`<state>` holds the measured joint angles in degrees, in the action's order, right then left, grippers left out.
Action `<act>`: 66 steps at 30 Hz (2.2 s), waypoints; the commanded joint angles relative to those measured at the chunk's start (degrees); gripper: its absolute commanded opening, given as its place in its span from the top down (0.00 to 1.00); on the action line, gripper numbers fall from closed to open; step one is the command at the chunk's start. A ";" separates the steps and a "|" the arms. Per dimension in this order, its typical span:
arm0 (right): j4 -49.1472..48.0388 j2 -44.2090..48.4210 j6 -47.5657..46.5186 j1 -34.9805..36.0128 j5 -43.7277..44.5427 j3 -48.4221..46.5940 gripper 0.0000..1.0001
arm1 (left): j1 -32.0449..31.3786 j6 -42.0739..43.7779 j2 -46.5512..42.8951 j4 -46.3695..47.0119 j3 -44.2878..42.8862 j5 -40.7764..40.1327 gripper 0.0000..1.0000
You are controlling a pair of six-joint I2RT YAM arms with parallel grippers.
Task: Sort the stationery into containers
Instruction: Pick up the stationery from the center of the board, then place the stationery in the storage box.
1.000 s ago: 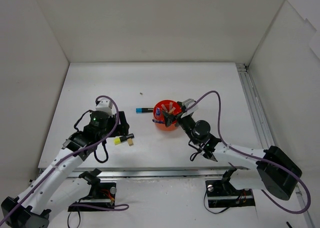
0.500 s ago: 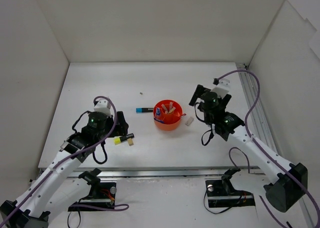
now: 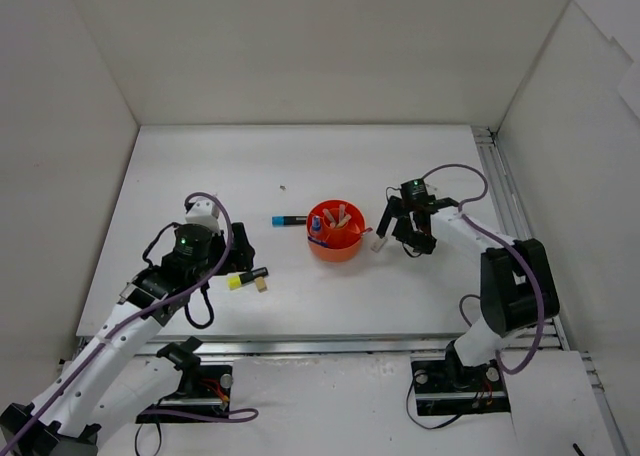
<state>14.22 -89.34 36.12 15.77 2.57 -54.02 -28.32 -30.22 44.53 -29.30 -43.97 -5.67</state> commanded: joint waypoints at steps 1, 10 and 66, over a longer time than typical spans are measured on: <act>0.46 -3.37 2.28 0.75 -5.82 -4.25 0.02 | 0.98 0.95 -0.15 1.97 -1.12 -0.75 0.00; -0.68 -9.97 4.22 1.63 -3.27 -6.71 0.04 | 1.50 1.56 -0.68 3.72 0.46 0.92 0.00; -21.60 0.83 -19.68 22.29 19.67 -9.62 0.93 | 2.56 -0.19 -1.03 2.85 1.34 4.44 0.00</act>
<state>-6.26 -88.99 16.19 37.32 19.35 -60.95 -26.13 -29.23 43.62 -27.77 -42.24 -1.48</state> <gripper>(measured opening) 0.212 0.996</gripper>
